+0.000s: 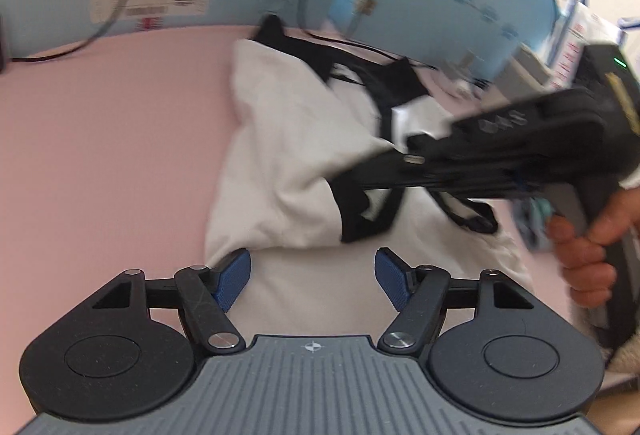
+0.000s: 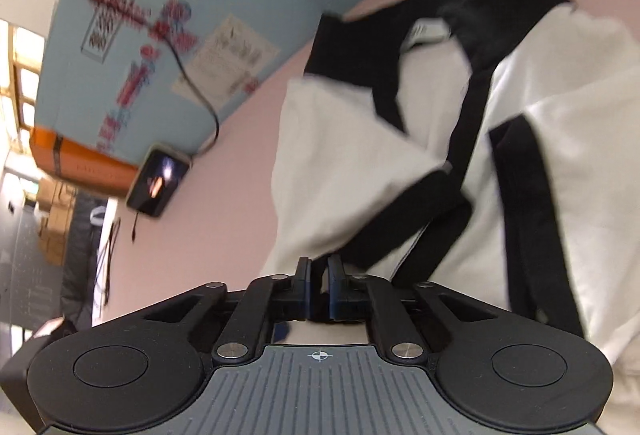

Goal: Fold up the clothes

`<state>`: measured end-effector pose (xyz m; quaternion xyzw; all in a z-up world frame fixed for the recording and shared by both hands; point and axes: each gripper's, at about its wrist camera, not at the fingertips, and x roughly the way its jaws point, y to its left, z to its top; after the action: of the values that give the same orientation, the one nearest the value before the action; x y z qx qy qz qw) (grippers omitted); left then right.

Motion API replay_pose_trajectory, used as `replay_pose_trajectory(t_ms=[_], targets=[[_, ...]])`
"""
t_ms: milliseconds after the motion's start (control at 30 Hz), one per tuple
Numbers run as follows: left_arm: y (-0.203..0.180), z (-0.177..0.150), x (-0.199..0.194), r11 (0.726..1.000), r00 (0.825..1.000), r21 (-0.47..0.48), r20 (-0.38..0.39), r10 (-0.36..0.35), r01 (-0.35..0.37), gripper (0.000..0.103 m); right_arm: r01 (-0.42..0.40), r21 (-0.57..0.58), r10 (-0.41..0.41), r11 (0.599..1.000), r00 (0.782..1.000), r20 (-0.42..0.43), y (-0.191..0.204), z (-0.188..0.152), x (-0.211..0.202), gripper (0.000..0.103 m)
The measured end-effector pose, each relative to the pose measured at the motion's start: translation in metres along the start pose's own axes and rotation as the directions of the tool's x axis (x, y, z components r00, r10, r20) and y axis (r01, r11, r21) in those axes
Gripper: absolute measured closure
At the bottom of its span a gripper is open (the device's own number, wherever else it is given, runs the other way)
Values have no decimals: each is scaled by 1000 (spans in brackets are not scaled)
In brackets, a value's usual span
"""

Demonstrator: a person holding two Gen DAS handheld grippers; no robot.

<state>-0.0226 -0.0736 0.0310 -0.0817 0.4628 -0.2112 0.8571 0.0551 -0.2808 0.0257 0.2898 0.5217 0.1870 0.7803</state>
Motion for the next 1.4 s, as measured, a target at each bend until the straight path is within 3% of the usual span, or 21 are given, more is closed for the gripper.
replay_pose_trajectory(t_ms=[100, 200, 300, 533, 567, 633, 767, 867, 933, 1033, 1133, 1167, 1233, 1300, 1367, 1400], targets=[[11, 0, -3, 999, 999, -37, 15, 28, -27, 40, 62, 34, -64, 998, 994, 86, -9, 1, -20, 102], [12, 0, -6, 999, 999, -35, 13, 32, -31, 40, 90, 87, -100, 992, 988, 115, -27, -1, -38, 102], [12, 0, -6, 999, 999, -25, 7, 35, -35, 38, 94, 89, -105, 992, 986, 127, -36, 0, -48, 94], [9, -6, -9, 999, 999, -5, 1, 46, -46, 34, 122, -80, -115, 989, 990, 81, -8, 16, -20, 88], [8, -7, -10, 999, 999, -1, 0, 47, -47, 34, 132, -106, -125, 986, 990, 70, -4, 18, -13, 85], [7, -8, -9, 999, 999, 8, 0, 46, -46, 32, 167, -160, -158, 973, 985, 68, 5, 22, -2, 67], [6, -8, -7, 999, 999, 14, 0, 39, -39, 26, 237, -283, -219, 929, 971, 94, 19, 28, 13, 65], [5, -8, -6, 999, 999, 20, -2, 36, -36, 23, 241, -331, -232, 912, 970, 68, 19, 30, 23, 67], [4, -8, -6, 999, 999, 33, -4, 36, -36, 23, 281, -378, -264, 882, 960, 97, 23, 30, 24, 100], [3, -9, -4, 998, 999, 58, -4, 40, -39, 22, 374, -399, -318, 837, 926, 202, 24, 43, 16, 103], [0, -10, -3, 996, 999, 78, -7, 41, -40, 18, 433, -352, -365, 830, 898, 246, 13, 67, 12, 103], [-1, -10, -3, 996, 999, 85, -8, 41, -40, 17, 429, -339, -364, 838, 900, 240, 10, 72, 10, 103], [-2, -10, -2, 995, 999, 93, -10, 38, -37, 13, 337, -336, -287, 879, 939, 191, 9, 76, 5, 94], [-3, -10, -1, 995, 999, 97, -12, 32, -30, 9, 243, -349, -208, 905, 969, 134, 16, 72, 3, 93], [-4, -11, 1, 994, 1000, 106, -14, 27, -26, 6, 215, -367, -195, 905, 976, 92, 24, 63, 9, 83], [-4, -11, 1, 993, 1000, 113, -13, 27, -26, 5, 227, -374, -211, 899, 974, 84, 25, 59, 15, 71]])
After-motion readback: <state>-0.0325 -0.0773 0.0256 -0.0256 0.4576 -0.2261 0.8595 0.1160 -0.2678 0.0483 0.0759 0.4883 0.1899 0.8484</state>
